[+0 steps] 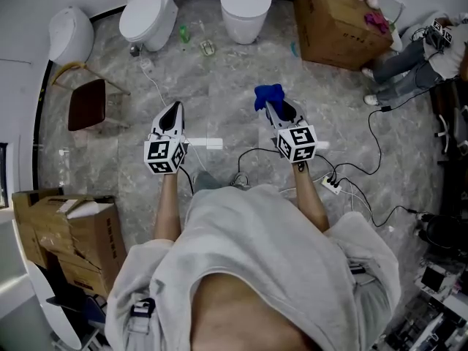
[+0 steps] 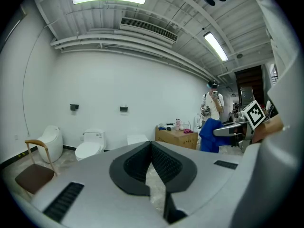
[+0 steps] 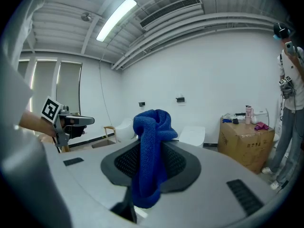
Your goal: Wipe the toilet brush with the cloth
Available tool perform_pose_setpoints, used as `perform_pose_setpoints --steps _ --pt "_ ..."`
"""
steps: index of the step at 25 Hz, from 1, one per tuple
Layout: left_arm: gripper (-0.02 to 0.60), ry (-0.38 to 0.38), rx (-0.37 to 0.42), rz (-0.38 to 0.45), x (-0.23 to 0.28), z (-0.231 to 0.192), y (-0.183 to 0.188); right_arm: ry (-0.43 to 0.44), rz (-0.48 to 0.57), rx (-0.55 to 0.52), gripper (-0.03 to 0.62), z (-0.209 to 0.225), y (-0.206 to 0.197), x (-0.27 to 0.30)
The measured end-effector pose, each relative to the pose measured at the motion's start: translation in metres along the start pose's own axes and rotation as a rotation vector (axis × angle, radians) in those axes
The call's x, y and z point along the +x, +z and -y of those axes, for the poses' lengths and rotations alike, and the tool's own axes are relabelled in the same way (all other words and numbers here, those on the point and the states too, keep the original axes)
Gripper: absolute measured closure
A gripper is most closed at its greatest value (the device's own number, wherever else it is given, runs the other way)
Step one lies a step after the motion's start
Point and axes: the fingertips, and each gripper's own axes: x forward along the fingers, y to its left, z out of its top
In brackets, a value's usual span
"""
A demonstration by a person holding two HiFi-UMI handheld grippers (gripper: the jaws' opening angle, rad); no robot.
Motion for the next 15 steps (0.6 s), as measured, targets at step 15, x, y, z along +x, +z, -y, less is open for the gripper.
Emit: perform_pose_setpoints --steps 15 --pt "0.561 -0.005 -0.044 -0.036 0.067 -0.038 -0.022 0.003 -0.041 0.033 0.488 0.029 -0.006 0.066"
